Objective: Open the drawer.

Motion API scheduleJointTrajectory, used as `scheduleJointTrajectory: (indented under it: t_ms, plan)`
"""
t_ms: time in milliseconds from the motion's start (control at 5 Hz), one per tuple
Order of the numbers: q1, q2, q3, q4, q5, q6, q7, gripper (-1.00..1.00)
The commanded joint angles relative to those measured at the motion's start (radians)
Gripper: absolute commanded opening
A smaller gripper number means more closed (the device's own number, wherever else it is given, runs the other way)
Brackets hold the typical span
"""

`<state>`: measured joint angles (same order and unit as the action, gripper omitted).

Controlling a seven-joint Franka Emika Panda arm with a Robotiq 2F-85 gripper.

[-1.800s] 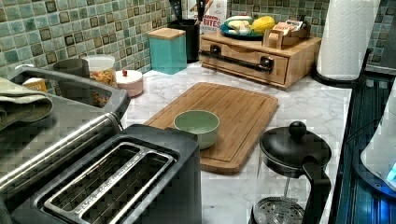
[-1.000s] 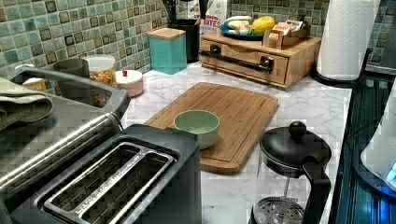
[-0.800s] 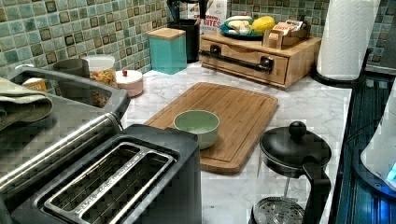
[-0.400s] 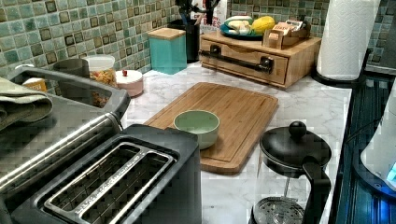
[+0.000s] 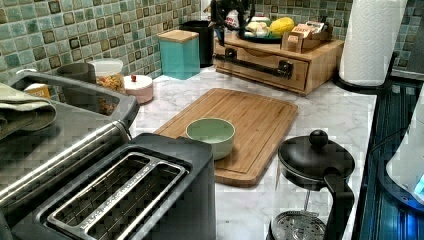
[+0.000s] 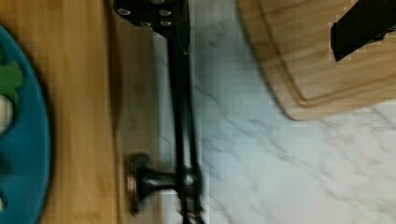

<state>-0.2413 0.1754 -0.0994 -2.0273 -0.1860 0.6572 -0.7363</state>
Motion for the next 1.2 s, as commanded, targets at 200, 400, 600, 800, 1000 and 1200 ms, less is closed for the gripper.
scheduleJointTrajectory:
  t_ms: [200,400,600,800,1000,1200]
  plan:
    - [-0.023,0.057,-0.012,-0.009,0.033,0.152,-0.073,1.0]
    - [-0.026,0.09,-0.008,0.008,0.048,0.167,-0.089,1.0]
    - [-0.024,0.116,-0.009,0.027,0.013,0.17,-0.089,1.0]
    - [-0.025,0.161,-0.004,0.068,-0.036,0.145,-0.075,1.0]
    - [-0.046,0.176,0.011,0.091,-0.128,0.1,-0.023,1.0]
    - [-0.055,0.19,-0.005,0.092,-0.131,0.121,-0.057,1.0]
